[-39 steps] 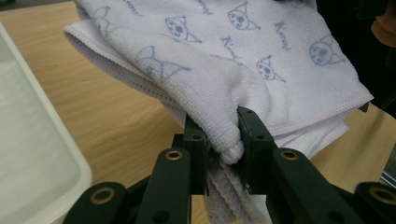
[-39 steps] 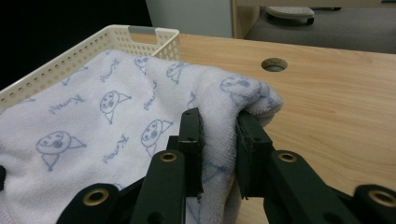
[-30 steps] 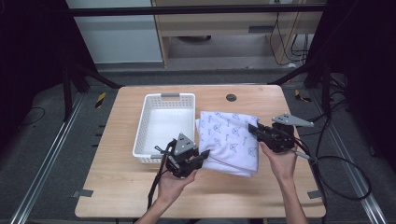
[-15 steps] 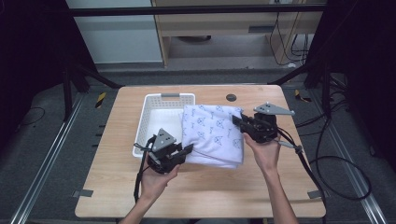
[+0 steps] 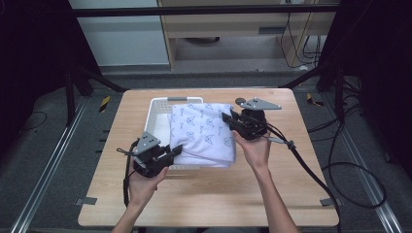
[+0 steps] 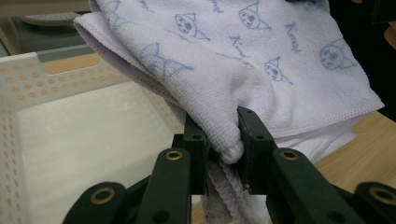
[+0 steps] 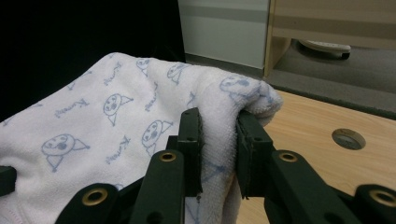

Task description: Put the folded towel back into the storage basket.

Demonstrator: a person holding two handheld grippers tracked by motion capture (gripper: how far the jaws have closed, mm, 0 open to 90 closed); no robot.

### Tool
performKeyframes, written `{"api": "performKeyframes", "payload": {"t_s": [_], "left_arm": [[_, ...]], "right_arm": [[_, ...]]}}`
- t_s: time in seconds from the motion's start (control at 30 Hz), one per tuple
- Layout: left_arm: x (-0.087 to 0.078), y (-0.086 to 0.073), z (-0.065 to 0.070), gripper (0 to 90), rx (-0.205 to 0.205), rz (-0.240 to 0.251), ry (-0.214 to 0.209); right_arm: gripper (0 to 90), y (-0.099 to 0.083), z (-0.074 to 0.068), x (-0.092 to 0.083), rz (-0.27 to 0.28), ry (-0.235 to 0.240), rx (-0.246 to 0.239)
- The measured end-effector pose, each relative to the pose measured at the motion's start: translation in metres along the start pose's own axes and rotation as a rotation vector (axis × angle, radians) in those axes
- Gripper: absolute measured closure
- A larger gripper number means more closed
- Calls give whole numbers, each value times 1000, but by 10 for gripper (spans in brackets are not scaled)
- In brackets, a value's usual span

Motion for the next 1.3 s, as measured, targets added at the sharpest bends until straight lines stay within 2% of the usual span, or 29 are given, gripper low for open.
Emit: {"api": "performKeyframes", "payload": {"t_s": [0.3, 0.77, 1.17, 1.3], "left_arm": [[-5, 4, -23, 748, -34, 17, 39], [-6, 11, -54, 748, -65, 35, 92], [-2, 10, -74, 749, -79, 21, 130], [-1, 8, -79, 748, -83, 20, 137]], "right_arm": [[743, 12, -9, 28, 0, 16, -5], [741, 29, -18, 68, 3, 25, -22], [740, 28, -24, 95, -4, 33, -22], [741, 26, -24, 102, 3, 41, -5]]}}
Point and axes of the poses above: each handheld gripper's, and its own axes: x roughly forward along the jaws, y roughly out of its top, z roughly to its right, the point moved 2 cm from there along x, roughly forward along the jaws, and after that the axes turned 7 degrees about -x, right-handed, at the moved point
